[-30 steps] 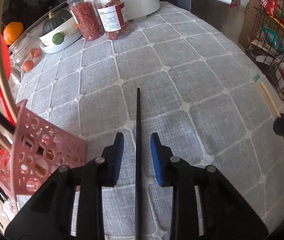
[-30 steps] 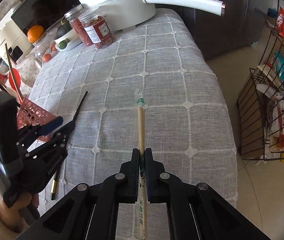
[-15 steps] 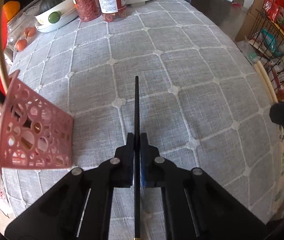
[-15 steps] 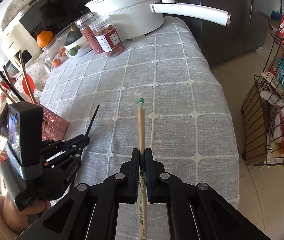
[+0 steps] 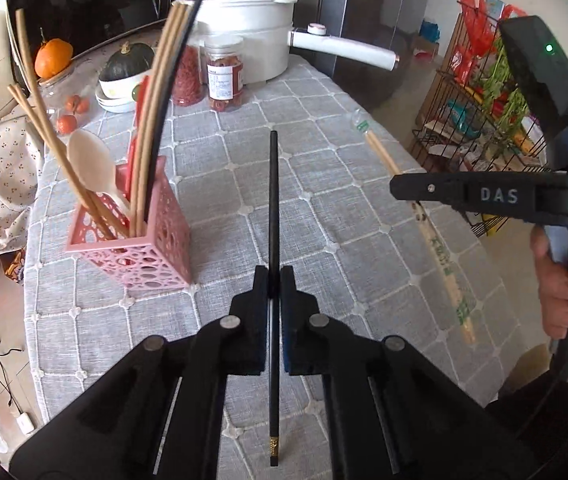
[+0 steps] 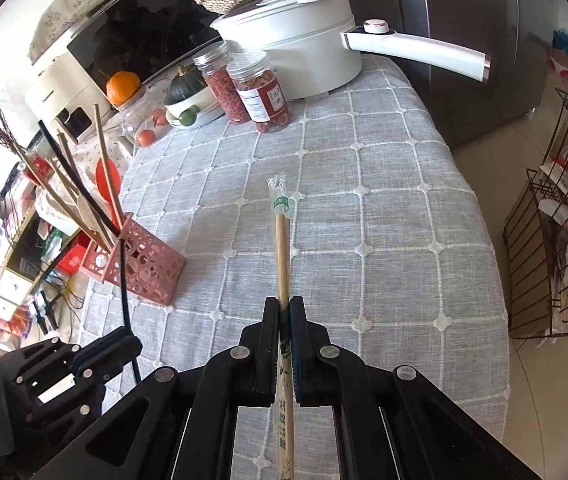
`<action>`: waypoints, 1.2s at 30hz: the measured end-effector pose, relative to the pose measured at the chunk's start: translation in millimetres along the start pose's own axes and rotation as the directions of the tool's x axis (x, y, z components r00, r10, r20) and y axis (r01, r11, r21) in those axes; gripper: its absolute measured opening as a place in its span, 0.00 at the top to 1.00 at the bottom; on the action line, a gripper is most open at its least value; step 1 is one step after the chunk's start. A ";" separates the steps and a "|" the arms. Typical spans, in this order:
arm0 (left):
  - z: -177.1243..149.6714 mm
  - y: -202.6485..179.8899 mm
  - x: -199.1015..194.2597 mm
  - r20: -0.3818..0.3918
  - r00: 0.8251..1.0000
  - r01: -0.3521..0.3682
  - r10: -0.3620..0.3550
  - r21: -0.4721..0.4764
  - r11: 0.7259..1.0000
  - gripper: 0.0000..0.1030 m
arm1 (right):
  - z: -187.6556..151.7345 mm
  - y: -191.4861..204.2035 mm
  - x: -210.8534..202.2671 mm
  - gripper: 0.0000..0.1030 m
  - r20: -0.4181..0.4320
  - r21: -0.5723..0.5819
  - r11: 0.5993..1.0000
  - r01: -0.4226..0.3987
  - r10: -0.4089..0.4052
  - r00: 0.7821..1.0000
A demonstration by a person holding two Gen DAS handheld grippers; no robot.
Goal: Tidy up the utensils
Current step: 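Drop the black chopstick into the basket with the left tool while the right tool lowers its chopstick in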
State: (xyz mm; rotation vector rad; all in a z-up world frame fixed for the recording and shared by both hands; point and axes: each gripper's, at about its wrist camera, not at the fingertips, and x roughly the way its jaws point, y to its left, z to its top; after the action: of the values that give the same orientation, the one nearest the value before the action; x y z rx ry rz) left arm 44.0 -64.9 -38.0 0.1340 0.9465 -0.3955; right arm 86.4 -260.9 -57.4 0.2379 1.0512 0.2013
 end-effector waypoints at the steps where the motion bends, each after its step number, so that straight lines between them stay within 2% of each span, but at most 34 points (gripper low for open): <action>1: 0.8 3.2 -4.5 0.023 1.000 0.003 -0.003 0.000 1.000 0.94 | -0.2 5.2 -0.9 0.95 0.004 -0.010 1.000 -0.001 0.001 1.000; 8: 3.5 29.3 -40.1 0.156 0.987 0.053 -0.041 -0.076 0.996 0.94 | -4.2 39.5 -9.6 0.95 0.054 -0.080 0.997 -0.017 0.021 0.998; 14: 7.8 58.7 -77.8 0.281 0.959 0.091 -0.043 -0.159 0.983 0.94 | 0.5 62.8 -15.7 0.95 0.111 -0.100 0.994 -0.040 0.051 0.992; 20: 11.8 78.3 -113.2 0.419 0.908 0.100 -0.006 -0.203 0.974 0.94 | 6.6 77.5 -18.1 0.95 0.160 -0.101 0.994 -0.051 0.067 0.985; 25: 15.5 93.6 -132.9 0.531 0.846 0.095 0.046 -0.235 0.967 0.94 | 11.4 88.9 -19.4 0.95 0.211 -0.124 0.992 -0.034 0.060 0.976; 26: 17.4 94.1 -132.2 0.539 0.840 0.084 0.057 -0.233 0.969 0.94 | 12.4 90.7 -19.9 0.95 0.220 -0.126 0.991 -0.034 0.061 0.973; 29: 21.5 99.5 -125.8 0.541 0.837 0.054 0.089 -0.243 0.969 0.94 | 15.2 96.5 -19.7 0.95 0.239 -0.128 0.991 -0.039 0.069 0.969; 32: 25.7 102.8 -114.2 0.515 0.848 0.011 0.123 -0.250 0.968 0.94 | 16.1 102.5 -18.9 0.95 0.247 -0.136 0.990 -0.043 0.076 0.966; 36: 28.2 109.9 -94.5 0.468 0.872 -0.014 0.142 -0.267 0.963 0.94 | 15.7 108.9 -19.9 0.95 0.267 -0.150 0.988 -0.042 0.082 0.960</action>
State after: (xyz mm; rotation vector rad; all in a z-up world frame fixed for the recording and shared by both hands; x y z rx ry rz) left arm 58.8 53.8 48.5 -0.1608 0.4839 -0.2101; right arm 85.1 -163.8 -1.9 0.1632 0.7528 0.2913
